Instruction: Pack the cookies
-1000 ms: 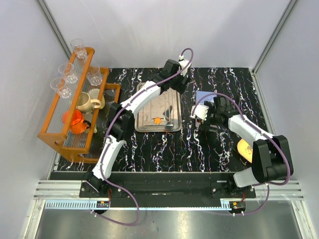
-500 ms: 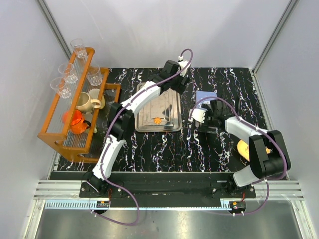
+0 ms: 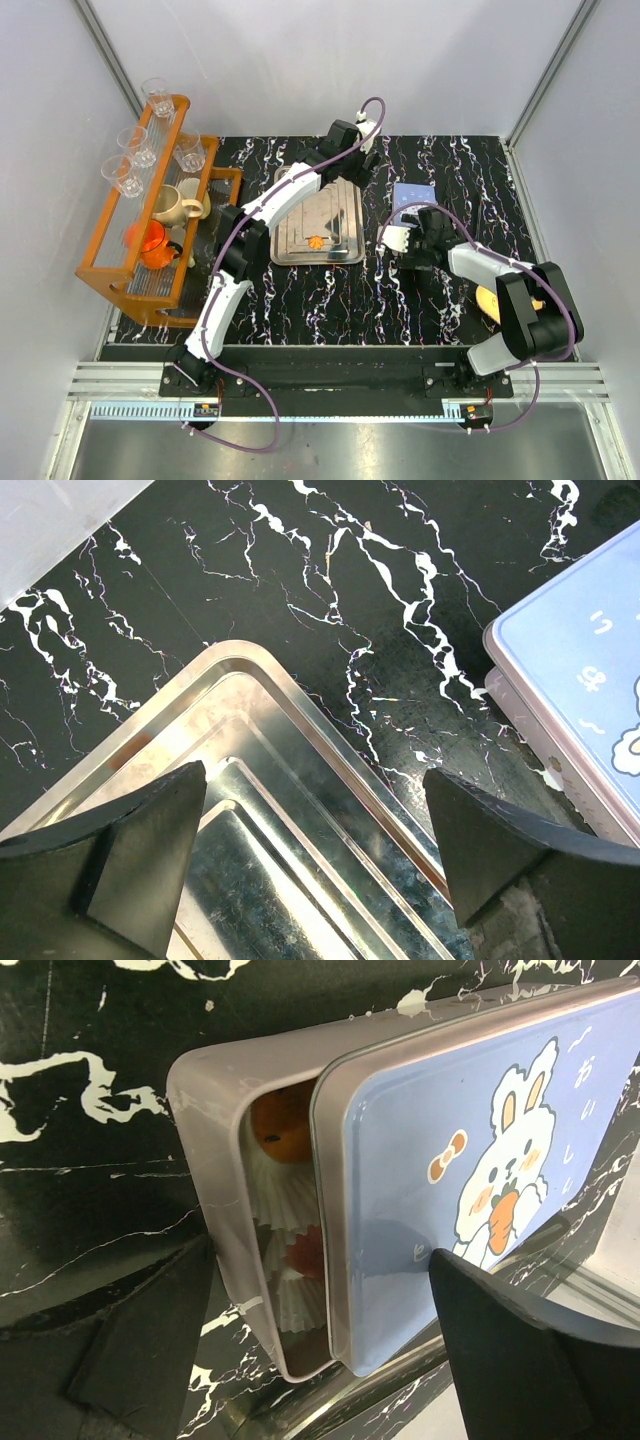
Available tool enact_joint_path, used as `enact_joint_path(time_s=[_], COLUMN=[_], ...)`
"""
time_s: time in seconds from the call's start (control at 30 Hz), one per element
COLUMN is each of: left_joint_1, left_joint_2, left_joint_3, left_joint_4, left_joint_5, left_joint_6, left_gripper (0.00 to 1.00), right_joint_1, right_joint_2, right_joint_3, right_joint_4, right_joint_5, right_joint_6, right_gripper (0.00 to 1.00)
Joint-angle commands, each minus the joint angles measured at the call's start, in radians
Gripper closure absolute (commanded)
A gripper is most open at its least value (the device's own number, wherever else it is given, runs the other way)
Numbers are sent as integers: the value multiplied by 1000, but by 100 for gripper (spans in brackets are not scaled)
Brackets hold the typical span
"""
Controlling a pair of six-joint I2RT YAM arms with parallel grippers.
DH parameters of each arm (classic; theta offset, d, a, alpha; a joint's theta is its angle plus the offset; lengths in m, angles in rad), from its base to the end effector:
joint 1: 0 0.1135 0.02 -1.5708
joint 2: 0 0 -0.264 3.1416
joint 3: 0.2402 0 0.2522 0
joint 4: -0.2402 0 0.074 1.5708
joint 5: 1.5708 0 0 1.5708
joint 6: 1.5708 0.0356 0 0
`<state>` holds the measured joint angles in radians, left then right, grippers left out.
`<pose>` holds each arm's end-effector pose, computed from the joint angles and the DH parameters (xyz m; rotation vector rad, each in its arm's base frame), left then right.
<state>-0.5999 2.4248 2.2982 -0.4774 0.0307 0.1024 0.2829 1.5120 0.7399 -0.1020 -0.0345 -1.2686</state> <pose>0.4614 -0.3169 0.2533 0.7705 2.0520 -0.3159 0.2802 0.0827 0.1651 -1.7508 1.7627 -0.3891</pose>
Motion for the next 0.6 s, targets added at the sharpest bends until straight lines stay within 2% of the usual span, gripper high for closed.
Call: enact_joint_path(time_s=[0.0, 0.3, 0.57], left_joint_1=[12, 15, 17], left_joint_2=[3, -3, -18], left_joint_3=[24, 12, -19], left_joint_4=[40, 40, 46], left_joint_5=[11, 15, 17], left_joint_6=[-18, -36, -43], left_gripper=[5, 6, 6], right_joint_1=[24, 53, 73], right_joint_2=[-45, -102, -90], right_joint_3=[-65, -132, -151], right_joint_4=[27, 47, 68], right_joint_5=[27, 53, 71], right_joint_6=[-18, 3, 21], right_gripper=[8, 16, 24])
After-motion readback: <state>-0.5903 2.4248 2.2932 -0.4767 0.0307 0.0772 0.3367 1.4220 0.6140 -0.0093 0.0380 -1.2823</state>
